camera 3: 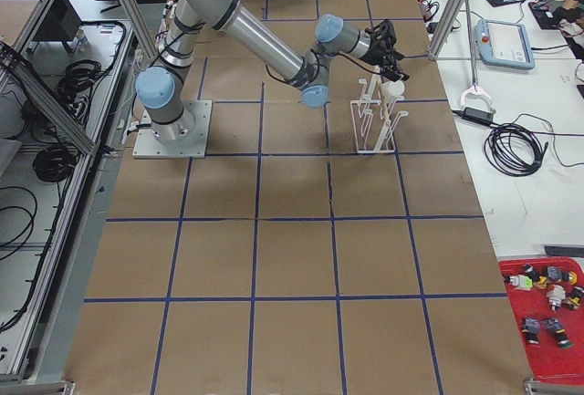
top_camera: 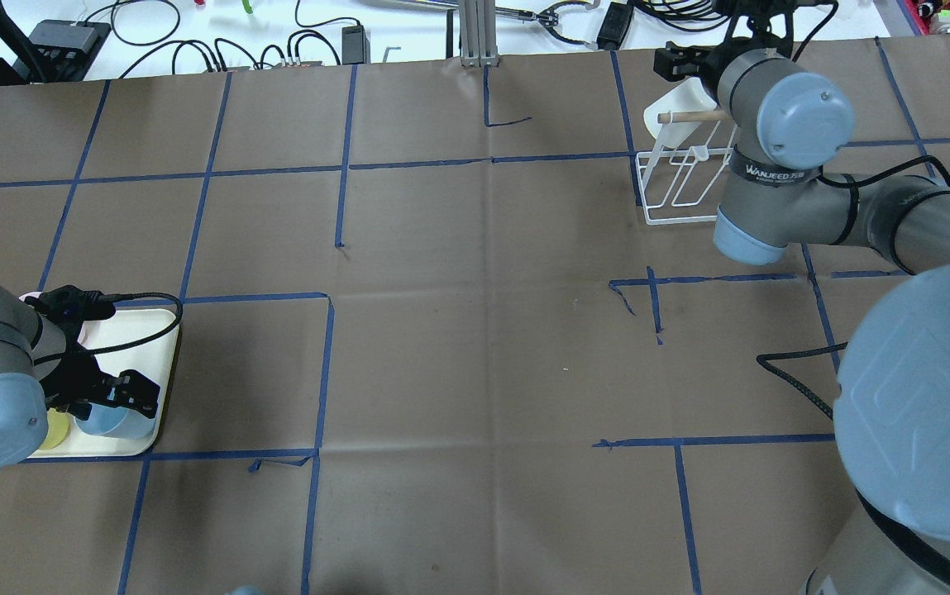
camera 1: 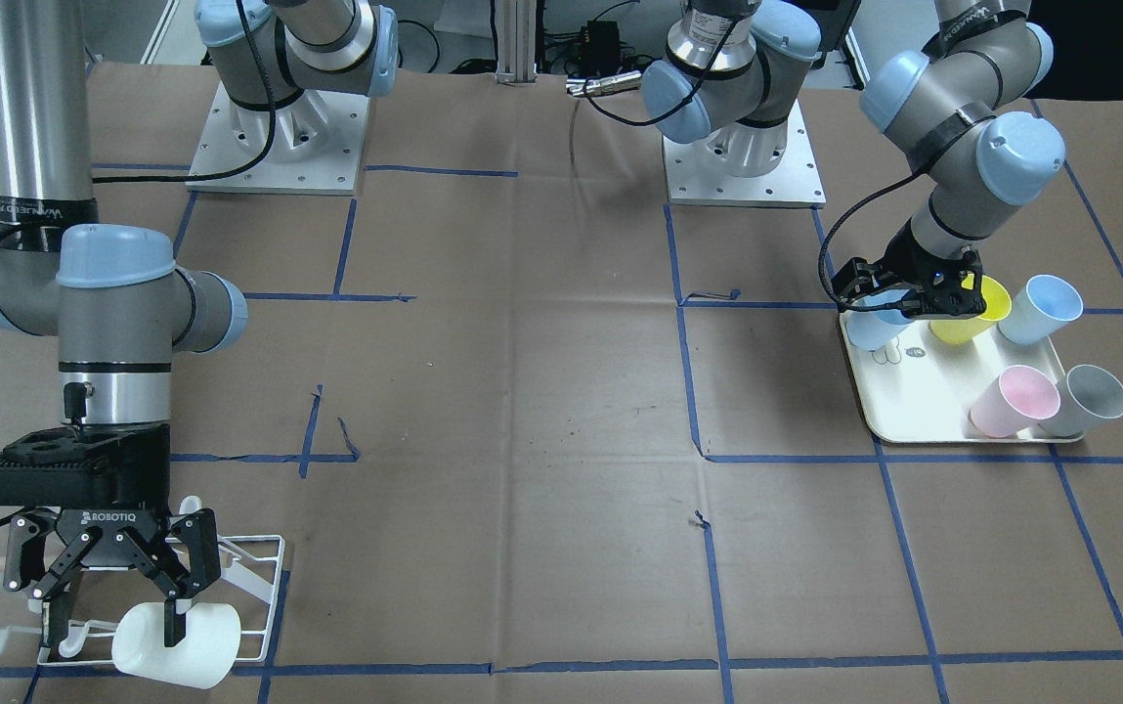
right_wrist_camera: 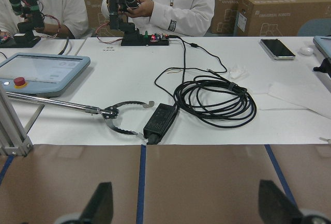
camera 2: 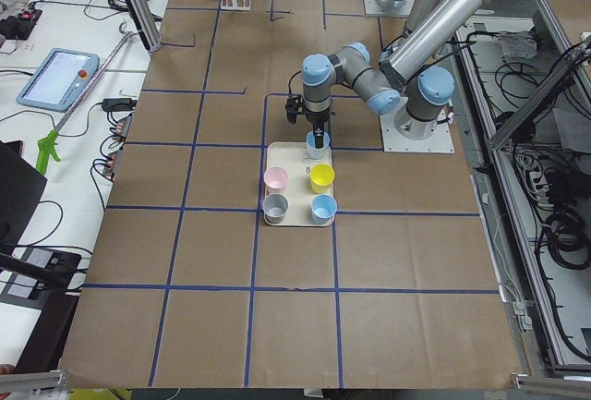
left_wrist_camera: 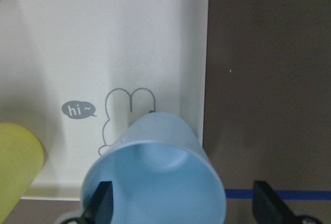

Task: Transfer IKEA cup to right arm and place on rack

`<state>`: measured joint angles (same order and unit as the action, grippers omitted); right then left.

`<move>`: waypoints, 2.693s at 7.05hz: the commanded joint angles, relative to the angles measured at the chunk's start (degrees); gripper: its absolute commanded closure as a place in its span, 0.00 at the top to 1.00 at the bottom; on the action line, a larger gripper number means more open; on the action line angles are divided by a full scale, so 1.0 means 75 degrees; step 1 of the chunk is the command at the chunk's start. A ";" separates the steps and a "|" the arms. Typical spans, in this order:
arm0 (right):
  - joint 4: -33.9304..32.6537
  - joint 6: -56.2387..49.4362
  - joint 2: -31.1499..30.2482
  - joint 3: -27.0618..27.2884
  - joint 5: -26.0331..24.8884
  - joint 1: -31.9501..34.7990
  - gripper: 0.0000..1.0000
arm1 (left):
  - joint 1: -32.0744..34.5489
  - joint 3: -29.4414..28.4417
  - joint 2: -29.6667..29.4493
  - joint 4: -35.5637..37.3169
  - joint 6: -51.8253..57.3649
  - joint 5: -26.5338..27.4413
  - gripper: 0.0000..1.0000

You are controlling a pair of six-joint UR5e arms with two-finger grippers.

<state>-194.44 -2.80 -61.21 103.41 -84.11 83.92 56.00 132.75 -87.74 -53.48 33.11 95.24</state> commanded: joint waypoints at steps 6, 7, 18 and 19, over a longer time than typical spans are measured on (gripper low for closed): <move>0.0074 0.4192 -0.1868 0.0976 0.0047 0.0704 1.00 | 0.0081 -0.0238 0.0120 -0.0159 -0.0079 -0.0533 0.00; -0.0019 0.5191 -0.1940 0.1245 0.0059 0.0844 1.00 | 0.0139 -0.0483 0.0166 -0.0171 -0.0067 -0.0593 0.00; -0.0451 0.9643 -0.2456 0.2114 0.0985 0.1572 1.00 | 0.1893 -0.5059 -0.1297 -0.0652 0.0320 -0.7256 0.00; -0.0558 0.9654 -0.2468 0.2115 0.0985 0.1584 1.00 | 0.2175 -0.4615 -0.1565 0.0613 0.0320 -0.7853 0.00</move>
<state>-197.57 69.52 -79.61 119.20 -76.73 95.74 69.67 94.82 -97.87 -58.88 35.48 41.36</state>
